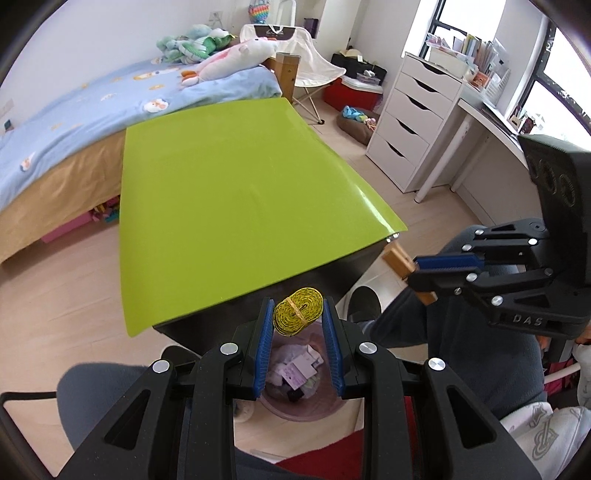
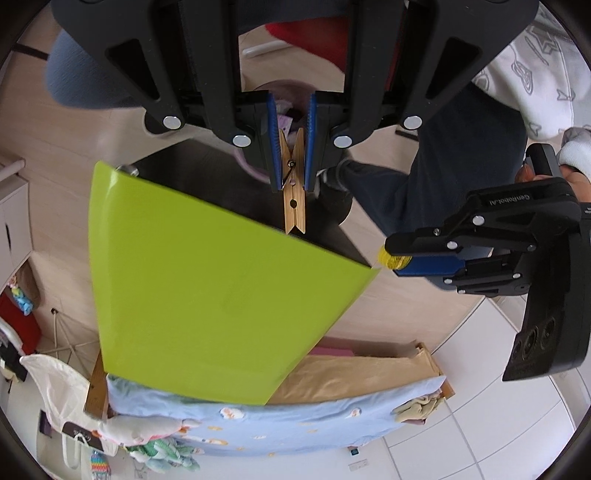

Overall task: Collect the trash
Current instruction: 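Carry clothespin and hair tie over the pink bin and open the right tool, then open the left tool to drop the yellow hair tie into the bin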

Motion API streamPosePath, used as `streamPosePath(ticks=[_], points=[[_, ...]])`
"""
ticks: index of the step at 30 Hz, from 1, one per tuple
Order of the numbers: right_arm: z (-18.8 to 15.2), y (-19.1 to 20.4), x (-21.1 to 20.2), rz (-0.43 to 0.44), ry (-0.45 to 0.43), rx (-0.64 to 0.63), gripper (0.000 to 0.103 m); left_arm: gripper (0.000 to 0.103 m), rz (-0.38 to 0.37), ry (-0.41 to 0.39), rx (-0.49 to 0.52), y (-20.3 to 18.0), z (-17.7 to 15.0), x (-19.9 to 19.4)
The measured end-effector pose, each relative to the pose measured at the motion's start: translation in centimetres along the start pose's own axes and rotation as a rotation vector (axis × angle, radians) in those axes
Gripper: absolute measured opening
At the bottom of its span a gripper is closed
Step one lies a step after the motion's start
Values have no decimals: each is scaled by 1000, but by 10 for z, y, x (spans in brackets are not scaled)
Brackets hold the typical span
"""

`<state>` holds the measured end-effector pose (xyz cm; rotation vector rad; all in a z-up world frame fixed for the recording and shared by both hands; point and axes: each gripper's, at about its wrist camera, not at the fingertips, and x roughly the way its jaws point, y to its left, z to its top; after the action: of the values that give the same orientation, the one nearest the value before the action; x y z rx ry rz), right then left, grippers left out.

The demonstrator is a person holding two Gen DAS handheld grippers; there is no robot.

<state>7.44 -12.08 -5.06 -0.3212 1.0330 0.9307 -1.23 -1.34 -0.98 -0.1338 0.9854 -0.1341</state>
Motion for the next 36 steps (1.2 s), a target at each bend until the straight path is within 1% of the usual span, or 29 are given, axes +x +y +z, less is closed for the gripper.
streamPosePath(ticks=[4, 11, 12, 13, 14, 15, 16, 17, 18, 19, 21, 26, 30, 36], points=[[-9, 4, 4, 21, 18, 7, 12, 26, -5, -1, -5, -1, -6, -4], [-6, 5, 5, 51, 21, 7, 13, 26, -6, -11, -9, 0, -9, -8], [-5, 5, 4, 49, 24, 6, 17, 26, -8, -12, -9, 0, -8, -9], [-5, 4, 5, 43, 26, 3, 33, 26, -8, -12, -8, 0, -9, -9], [-5, 3, 5, 31, 24, 4, 44, 26, -9, -12, -6, 0, -9, -9], [-5, 1, 4, 32, 15, 17, 62, 26, -10, -11, -4, 0, -9, -9], [-5, -2, 3, 40, 9, 33, 73, 26, -12, -10, -3, -1, -10, -9], [-5, -3, 2, 42, 6, 44, 78, 26, -13, -9, -1, -1, -10, -8], [-5, -4, 1, 35, 2, 57, 87, 26, -15, -7, -1, -2, -10, -8], [-6, -6, 0, 32, -4, 65, 90, 26, -18, -6, -1, -1, -10, -8], [-5, -9, -4, 22, -26, 83, 93, 26, -24, -2, 3, -3, -10, -8], [-3, -12, -16, -35, -80, 99, 96, 26, -41, 1, 15, -6, -9, -7], [1, -16, -22, -32, -86, 130, 96, 26, -52, 6, 27, -9, -9, -5], [0, -25, -27, -52, -99, 166, 96, 28, -69, 14, 59, -17, -9, -3]])
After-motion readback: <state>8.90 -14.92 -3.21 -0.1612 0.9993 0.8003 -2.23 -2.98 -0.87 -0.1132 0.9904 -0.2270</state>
